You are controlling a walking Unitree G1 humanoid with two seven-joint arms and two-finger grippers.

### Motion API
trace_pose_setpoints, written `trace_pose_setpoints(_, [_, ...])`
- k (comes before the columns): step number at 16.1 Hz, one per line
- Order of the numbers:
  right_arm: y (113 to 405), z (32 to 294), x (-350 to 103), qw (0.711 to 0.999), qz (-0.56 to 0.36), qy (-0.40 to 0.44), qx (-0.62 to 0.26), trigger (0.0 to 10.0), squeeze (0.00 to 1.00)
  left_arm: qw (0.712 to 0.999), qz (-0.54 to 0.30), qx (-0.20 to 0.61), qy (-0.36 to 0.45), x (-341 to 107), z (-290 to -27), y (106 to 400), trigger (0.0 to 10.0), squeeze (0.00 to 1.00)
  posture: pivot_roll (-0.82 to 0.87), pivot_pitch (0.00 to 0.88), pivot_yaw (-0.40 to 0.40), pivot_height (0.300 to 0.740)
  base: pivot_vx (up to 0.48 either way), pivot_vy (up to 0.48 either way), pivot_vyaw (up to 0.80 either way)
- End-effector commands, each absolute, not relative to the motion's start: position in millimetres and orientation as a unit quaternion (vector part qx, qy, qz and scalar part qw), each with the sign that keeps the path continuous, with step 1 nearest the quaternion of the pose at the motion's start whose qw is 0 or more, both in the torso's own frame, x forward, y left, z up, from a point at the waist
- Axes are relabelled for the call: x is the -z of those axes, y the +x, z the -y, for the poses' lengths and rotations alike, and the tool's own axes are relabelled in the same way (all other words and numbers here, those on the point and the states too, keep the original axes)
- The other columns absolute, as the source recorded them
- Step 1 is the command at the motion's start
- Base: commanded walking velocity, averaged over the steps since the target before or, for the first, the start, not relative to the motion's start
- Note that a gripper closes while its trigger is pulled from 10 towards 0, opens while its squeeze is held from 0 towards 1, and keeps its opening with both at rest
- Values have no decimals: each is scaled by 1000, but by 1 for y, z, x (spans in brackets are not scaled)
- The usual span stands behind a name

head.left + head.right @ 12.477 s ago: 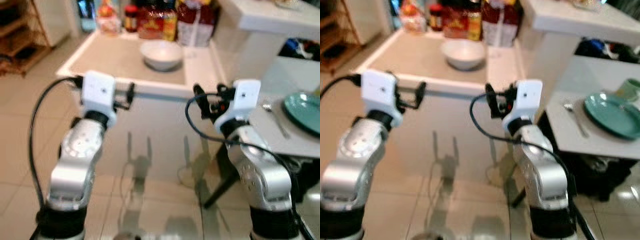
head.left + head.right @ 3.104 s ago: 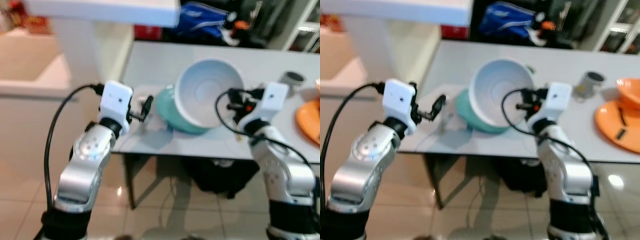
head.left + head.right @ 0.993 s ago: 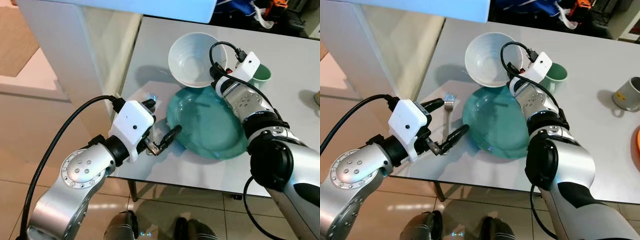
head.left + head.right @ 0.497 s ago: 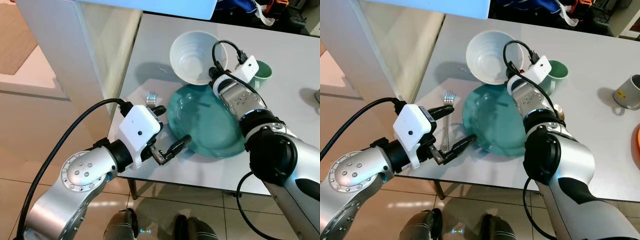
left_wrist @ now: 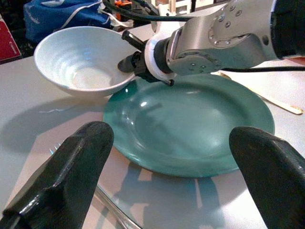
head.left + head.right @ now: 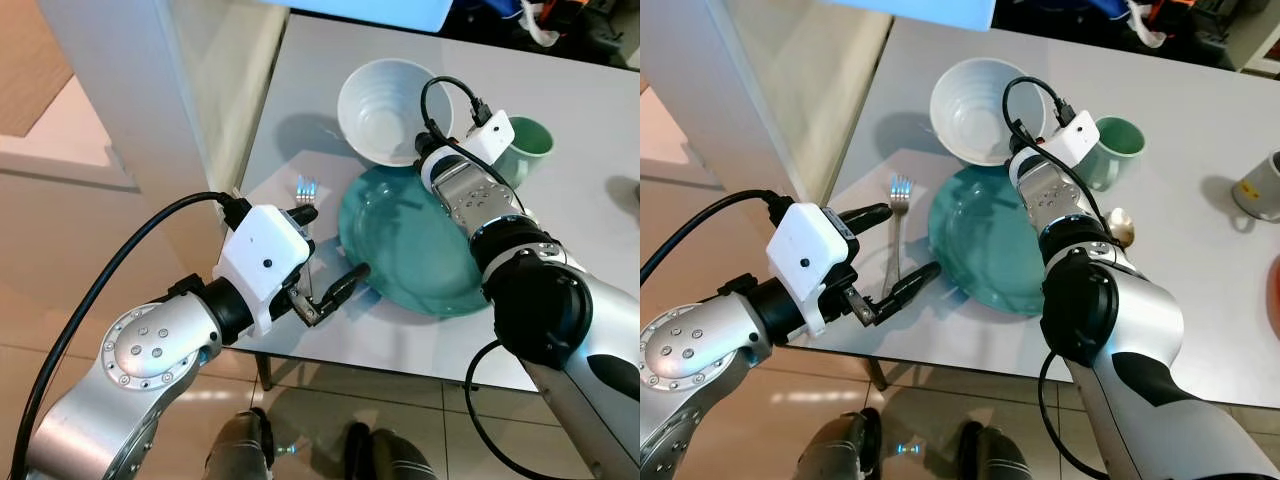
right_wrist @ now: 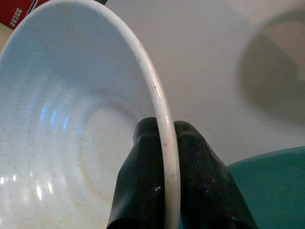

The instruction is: Setting the table

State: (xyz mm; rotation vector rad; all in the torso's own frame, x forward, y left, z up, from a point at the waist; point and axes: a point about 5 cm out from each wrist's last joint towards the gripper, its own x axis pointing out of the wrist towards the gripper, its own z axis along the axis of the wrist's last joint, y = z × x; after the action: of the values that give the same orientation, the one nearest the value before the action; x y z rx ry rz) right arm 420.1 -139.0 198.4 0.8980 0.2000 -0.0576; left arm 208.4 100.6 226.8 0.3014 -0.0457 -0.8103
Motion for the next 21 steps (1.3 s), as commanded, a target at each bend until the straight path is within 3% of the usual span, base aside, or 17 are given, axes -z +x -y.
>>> trace_pose_setpoints(1, [422, 141, -205, 893, -85, 441, 32, 10000, 71, 906, 24, 394, 149, -229, -101, 205, 10000, 0, 362, 243, -98, 740, 0, 0, 0])
trace_pose_setpoints(3, [422, 142, -205, 891, -85, 445, 35, 10000, 576, 907, 23, 393, 150, -230, -101, 204, 10000, 0, 369, 248, -99, 740, 0, 0, 0])
trace_pose_setpoints(4, [422, 142, -205, 890, -85, 447, 36, 10000, 675, 908, 23, 392, 150, -230, -101, 204, 10000, 0, 369, 248, -99, 740, 0, 0, 0])
trace_pose_setpoints(7, [422, 142, -206, 887, -83, 452, 38, 10000, 824, 909, 21, 387, 152, -231, -102, 203, 10000, 0, 376, 250, -105, 740, 0, 0, 0])
trace_pose_setpoints(9, [422, 143, -207, 888, -82, 452, 37, 10000, 1000, 910, 22, 384, 155, -232, -102, 204, 10000, 0, 379, 250, -106, 740, 0, 0, 0])
trace_pose_setpoints(12, [423, 145, -209, 888, -78, 452, 37, 10000, 1000, 912, 24, 378, 157, -233, -103, 205, 10000, 0, 382, 241, -109, 740, 0, 0, 0])
trace_pose_setpoints(13, [423, 146, -211, 888, -76, 452, 38, 10000, 988, 913, 26, 376, 158, -233, -104, 206, 10000, 0, 379, 236, -109, 740, 0, 0, 0])
trace_pose_setpoints(14, [423, 148, -212, 896, -72, 437, 38, 10000, 773, 913, 27, 375, 158, -234, -104, 208, 10000, 0, 375, 231, -109, 740, 0, 0, 0])
trace_pose_setpoints(15, [423, 149, -212, 897, -72, 435, 40, 10000, 0, 913, 28, 375, 158, -234, -104, 209, 10000, 0, 369, 226, -110, 740, 0, 0, 0])
trace_pose_setpoints(21, [422, 162, -210, 884, -69, 459, 52, 10000, 0, 911, 19, 381, 158, -228, -99, 219, 10000, 0, 339, 165, -109, 740, 0, 0, 0])
